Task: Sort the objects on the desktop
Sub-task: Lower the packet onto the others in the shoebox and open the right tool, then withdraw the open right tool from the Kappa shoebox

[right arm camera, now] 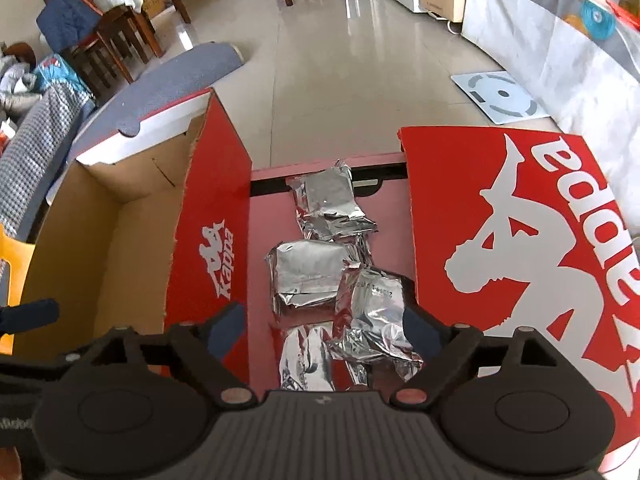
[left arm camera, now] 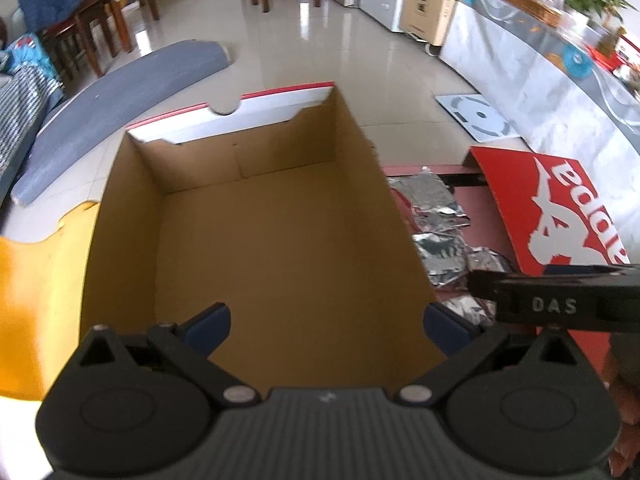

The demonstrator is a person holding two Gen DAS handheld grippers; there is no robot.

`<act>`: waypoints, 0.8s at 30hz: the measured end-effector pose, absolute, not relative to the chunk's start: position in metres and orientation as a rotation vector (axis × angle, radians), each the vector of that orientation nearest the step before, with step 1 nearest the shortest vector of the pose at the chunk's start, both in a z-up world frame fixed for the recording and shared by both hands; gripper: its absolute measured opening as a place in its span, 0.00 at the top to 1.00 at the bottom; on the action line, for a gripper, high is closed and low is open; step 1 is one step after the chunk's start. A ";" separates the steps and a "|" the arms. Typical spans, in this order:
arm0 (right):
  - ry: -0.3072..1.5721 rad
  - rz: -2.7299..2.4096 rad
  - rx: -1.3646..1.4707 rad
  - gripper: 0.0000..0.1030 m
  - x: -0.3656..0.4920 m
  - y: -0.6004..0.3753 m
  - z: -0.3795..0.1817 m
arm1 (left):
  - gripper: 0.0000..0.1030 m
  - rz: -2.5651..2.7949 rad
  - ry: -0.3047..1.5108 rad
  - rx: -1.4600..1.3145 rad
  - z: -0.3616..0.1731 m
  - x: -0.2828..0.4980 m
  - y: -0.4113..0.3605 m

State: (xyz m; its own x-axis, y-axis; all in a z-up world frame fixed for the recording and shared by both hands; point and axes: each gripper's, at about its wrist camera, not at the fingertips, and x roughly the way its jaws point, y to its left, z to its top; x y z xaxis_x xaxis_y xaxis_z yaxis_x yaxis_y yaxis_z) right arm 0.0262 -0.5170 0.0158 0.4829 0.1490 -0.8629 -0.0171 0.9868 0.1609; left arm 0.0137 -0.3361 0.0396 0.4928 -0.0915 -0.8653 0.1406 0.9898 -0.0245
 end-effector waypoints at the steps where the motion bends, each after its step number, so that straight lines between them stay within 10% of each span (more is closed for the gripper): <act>1: 1.063 0.105 0.126 0.16 0.026 -0.515 0.017 | 0.00 -0.133 1.044 0.046 0.040 0.014 -0.334; 24: 0.991 0.184 0.066 0.16 0.022 -0.478 0.046 | 0.00 0.011 1.057 -0.032 0.038 0.001 -0.288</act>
